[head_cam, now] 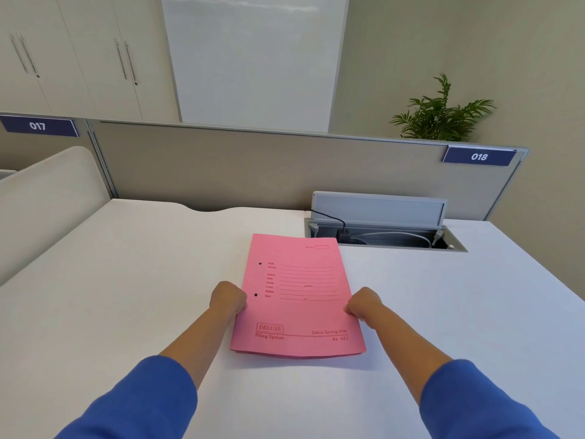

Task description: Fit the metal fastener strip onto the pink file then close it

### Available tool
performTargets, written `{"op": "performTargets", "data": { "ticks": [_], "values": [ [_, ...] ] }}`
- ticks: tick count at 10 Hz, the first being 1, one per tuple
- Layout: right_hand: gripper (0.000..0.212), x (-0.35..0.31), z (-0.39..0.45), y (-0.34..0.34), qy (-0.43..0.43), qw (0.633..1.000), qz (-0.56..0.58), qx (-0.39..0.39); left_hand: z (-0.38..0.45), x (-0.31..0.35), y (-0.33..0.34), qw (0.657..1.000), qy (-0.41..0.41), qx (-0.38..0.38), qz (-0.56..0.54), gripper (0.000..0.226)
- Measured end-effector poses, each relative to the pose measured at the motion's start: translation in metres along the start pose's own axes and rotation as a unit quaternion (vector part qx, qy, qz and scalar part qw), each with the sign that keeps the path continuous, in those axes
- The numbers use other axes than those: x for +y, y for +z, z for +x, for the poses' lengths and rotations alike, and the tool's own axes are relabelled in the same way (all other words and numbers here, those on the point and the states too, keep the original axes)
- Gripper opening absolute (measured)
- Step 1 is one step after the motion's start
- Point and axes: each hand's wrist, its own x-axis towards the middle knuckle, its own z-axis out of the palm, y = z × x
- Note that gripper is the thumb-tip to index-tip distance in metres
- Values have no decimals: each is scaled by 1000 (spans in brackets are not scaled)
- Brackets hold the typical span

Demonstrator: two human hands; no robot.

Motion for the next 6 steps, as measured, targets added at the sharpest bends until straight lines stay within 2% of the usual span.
{"op": "performTargets", "data": {
  "ticks": [2, 5, 6],
  "values": [
    [31, 0, 4, 6, -1, 999, -43, -1, 2, -5, 4, 997, 17, 18, 78, 30],
    [29, 5, 4, 5, -16, 998, -60, 26, -7, -6, -2, 998, 30, 43, 41, 33],
    [5, 2, 3, 4, -43, 997, -45, 43, -13, 1, -3, 996, 60, 52, 42, 32]
  ]
}}
